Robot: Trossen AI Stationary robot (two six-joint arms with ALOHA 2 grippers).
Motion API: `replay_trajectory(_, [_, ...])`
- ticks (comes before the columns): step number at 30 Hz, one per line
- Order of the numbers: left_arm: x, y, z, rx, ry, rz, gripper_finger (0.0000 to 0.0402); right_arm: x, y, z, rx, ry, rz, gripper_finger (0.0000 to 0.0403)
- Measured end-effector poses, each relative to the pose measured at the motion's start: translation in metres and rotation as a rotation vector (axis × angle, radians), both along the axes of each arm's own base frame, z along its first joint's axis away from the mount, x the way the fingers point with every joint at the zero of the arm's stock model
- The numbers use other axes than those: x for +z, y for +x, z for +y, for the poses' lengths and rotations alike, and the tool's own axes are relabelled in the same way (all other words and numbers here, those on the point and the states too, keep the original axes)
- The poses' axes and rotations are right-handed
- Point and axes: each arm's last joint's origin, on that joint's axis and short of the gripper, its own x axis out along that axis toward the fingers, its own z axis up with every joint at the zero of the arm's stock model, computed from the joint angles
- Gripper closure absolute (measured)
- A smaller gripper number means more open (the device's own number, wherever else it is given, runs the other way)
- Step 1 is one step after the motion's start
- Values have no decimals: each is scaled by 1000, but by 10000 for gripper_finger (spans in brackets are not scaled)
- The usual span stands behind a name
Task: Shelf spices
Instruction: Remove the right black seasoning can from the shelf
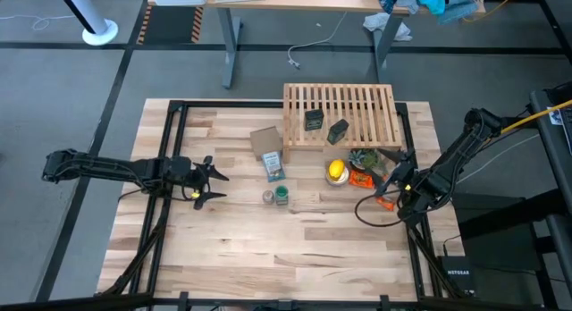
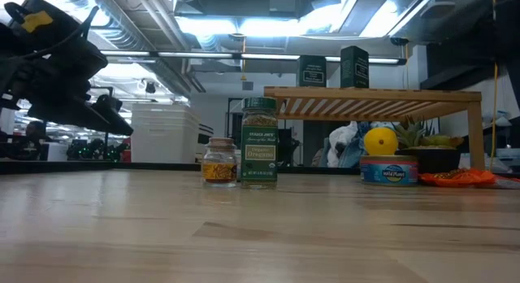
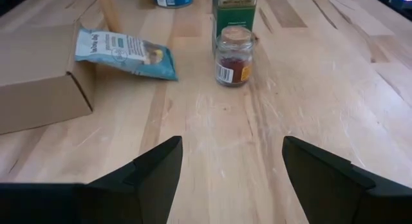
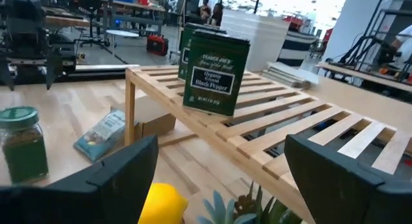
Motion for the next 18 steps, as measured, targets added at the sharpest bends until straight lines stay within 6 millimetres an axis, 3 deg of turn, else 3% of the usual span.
replay_trajectory(8, [0, 0, 0, 0, 0, 2, 141, 4, 12, 14, 120, 14, 133, 61])
replay_trajectory(12, [0, 0, 0, 0, 0, 2, 141, 15, 18, 21, 198, -63, 171, 61])
replay_trajectory(18, [0, 0, 0, 0, 0, 3, 141, 33, 19, 6, 205, -76, 158, 61])
